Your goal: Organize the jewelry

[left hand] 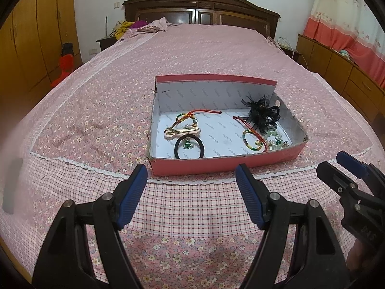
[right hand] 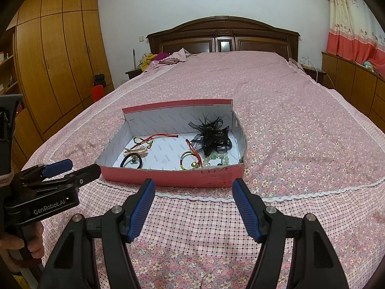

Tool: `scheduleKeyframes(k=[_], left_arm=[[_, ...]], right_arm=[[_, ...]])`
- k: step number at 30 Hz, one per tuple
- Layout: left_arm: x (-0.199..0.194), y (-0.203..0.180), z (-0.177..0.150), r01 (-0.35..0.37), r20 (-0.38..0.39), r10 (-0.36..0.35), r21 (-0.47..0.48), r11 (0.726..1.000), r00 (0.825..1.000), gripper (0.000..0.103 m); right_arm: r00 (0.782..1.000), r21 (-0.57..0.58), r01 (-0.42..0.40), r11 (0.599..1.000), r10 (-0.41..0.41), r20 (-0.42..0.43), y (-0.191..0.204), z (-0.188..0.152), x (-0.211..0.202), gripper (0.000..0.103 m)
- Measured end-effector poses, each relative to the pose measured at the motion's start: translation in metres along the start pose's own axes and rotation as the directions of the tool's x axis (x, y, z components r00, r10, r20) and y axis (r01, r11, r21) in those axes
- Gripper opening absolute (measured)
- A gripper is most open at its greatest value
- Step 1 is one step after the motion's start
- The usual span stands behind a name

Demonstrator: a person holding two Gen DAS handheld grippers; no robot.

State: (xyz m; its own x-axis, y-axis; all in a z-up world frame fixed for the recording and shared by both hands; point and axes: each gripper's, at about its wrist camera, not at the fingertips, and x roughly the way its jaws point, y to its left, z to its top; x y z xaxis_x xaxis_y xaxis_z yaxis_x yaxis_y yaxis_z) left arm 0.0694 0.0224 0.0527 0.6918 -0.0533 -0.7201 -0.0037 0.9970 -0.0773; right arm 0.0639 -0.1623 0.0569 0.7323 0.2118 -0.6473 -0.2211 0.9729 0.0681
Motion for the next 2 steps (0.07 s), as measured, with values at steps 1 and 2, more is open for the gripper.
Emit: scheduleKeyframes(k=[1, 2], left_arm=[[0.0, 0.0001, -0.0002, 0.0, 0.0, 0.0, 0.0, 1.0, 1.0, 0.068], [0.0, 0.0, 0.0, 0.001, -0.001, -0.001, -0.001, 1.0, 1.0, 0.068]], right_arm=[[1.0, -0.001, 0.0, 1.0, 0.0, 0.0, 0.0003, 0.0003, 0.0001, 0.069], [1.0, -0.002, 0.001, 1.0, -0.001, 0.001, 0.0004, 0.0009, -0.0002, 0.069]])
